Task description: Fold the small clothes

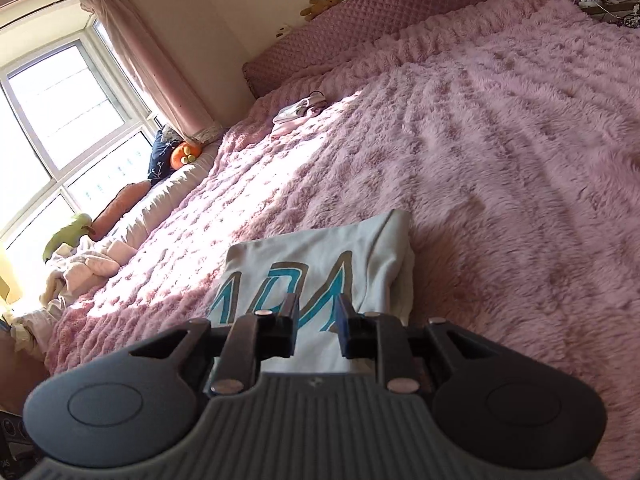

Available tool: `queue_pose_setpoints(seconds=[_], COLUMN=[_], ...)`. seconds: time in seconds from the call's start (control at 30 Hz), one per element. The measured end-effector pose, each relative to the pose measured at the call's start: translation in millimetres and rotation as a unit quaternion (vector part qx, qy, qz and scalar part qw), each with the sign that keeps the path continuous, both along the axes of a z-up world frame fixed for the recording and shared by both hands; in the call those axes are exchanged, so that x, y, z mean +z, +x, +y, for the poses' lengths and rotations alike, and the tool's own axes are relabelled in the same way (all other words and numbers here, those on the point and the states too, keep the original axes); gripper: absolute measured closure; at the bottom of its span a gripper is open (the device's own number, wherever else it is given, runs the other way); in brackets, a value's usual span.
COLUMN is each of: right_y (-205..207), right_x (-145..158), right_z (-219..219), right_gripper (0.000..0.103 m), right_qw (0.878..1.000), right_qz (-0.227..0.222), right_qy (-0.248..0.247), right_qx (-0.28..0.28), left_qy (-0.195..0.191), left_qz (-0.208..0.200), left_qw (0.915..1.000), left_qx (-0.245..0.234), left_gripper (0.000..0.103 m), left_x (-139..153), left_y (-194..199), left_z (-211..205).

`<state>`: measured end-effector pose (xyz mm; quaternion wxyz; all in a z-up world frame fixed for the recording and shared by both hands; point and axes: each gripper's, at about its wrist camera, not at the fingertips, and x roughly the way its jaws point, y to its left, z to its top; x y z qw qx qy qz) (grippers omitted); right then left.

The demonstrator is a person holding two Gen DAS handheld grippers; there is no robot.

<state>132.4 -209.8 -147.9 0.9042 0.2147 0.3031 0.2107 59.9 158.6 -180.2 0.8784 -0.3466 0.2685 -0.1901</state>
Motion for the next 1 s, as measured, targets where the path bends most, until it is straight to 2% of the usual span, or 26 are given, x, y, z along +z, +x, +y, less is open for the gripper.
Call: queue_pose_setpoints(seconds=[0.1,0.17,0.27,0.33,0.47,0.6,0.67,0.73,0.83,0.93,0.97,1.0], right_y=[-23.0,-26.5,-23.9,-23.2,-24.1,-22.9,-22.0,-21.7,-20.1,-18.2,-18.0,-18.1], right_x=[-3.8,-16.9,-37.7,-38.7,-37.1,-37.8,-38.8,-39.8,-39.6,-40.3,-40.5,-40.7], right_z=[12.6,15.6,13.4,12.6,16.0,15.4,15.3,15.3,15.4,14.6,14.4,14.4], right_gripper=[0.087,0.088,0.095,0.093,0.089,0.089,0.089,0.089,0.089,0.089,0.089,0.089], right_qw=[0.999,0.997,0.996,0.996,0.995,0.996,0.996,0.996,0.995,0.995,0.995,0.995], right_qz=[0.009,0.034,0.066,0.069,0.067,0.068,0.069,0.069,0.068,0.070,0.071,0.071], right_qy=[-0.040,-0.063,-0.064,-0.056,-0.067,-0.062,-0.060,-0.059,-0.063,-0.062,-0.061,-0.061], right_qx=[0.030,0.024,0.011,0.010,0.019,0.020,0.019,0.020,0.026,0.031,0.031,0.031], left_qy=[0.002,0.008,0.000,-0.004,-0.006,-0.046,-0.052,-0.058,-0.083,-0.091,-0.081,-0.062], left_qz=[0.007,0.027,0.037,0.016,-0.018,0.037,0.065,0.093,0.110,0.099,0.090,0.083], left_qw=[1.0000,0.9996,0.9993,0.9999,0.9990,0.9938,0.9905,0.9878,0.9860,0.9878,0.9898,0.9918], left_qx=[0.004,0.003,0.001,0.001,0.041,0.094,0.109,0.111,0.094,0.079,0.074,0.074], left_gripper=[0.050,0.050,0.050,0.050,0.042,0.042,0.042,0.043,0.044,0.054,0.079,0.090], left_x=[1.0,-4.4,-8.6,1.3,21.7,10.4,-0.3,-13.4,-28.6,-33.0,-31.3,-28.4], left_y=[4.7,9.6,13.9,20.8,56.5,123.6,151.4,179.4,207.7,232.3,240.0,247.5], left_z=[-1.1,-2.5,-0.2,6.3,34.4,70.5,78.9,81.7,79.3,70.9,66.7,62.9])
